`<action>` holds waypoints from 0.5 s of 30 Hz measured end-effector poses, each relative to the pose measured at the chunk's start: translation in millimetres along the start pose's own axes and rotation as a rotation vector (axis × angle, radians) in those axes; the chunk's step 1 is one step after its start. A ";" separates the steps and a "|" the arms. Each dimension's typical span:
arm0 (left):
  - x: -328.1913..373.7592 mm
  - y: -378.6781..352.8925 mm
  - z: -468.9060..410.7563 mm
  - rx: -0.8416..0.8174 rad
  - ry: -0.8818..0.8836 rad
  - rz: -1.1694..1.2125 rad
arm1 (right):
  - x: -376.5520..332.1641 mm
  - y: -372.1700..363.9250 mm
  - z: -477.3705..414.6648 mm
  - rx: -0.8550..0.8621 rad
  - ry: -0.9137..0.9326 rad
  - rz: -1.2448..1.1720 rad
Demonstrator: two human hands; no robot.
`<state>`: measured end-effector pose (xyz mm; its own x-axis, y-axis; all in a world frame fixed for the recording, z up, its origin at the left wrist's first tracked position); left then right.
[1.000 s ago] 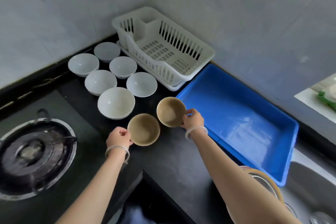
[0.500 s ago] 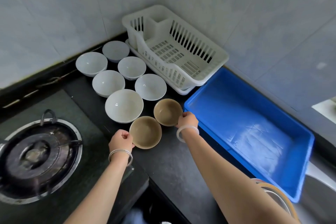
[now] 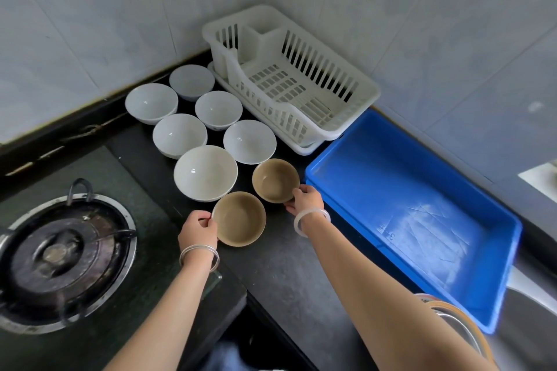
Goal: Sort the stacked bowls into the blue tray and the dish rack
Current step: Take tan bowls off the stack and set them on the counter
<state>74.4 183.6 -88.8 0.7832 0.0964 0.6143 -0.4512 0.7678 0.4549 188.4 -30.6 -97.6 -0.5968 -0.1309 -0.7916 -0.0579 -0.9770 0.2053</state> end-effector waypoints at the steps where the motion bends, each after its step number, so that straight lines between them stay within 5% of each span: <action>1: 0.2 0.3 1.3 -0.003 -0.005 0.004 | 0.3 0.0 0.9 -0.014 -0.005 -0.002; 8: 2.0 2.3 13.7 -0.012 -0.068 -0.049 | -3.9 3.3 12.9 -0.174 -0.017 0.050; 15: 15.0 4.9 42.9 0.078 -0.259 -0.237 | -18.3 66.4 48.7 -0.140 0.253 0.192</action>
<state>65.6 161.7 -49.7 0.7404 -0.2498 0.6241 -0.3091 0.6980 0.6460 156.5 -84.9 -41.5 -0.3681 -0.3355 -0.8671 0.1569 -0.9417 0.2977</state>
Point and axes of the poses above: each hand's wrist, its own z-axis away from the middle knuckle, its own y-axis out of the back of the hand, x = y × z, the point moved 5 cm from there along -z, towards the middle knuckle, and after that the axes turned 11 degrees about y, right-handed, at the moved point
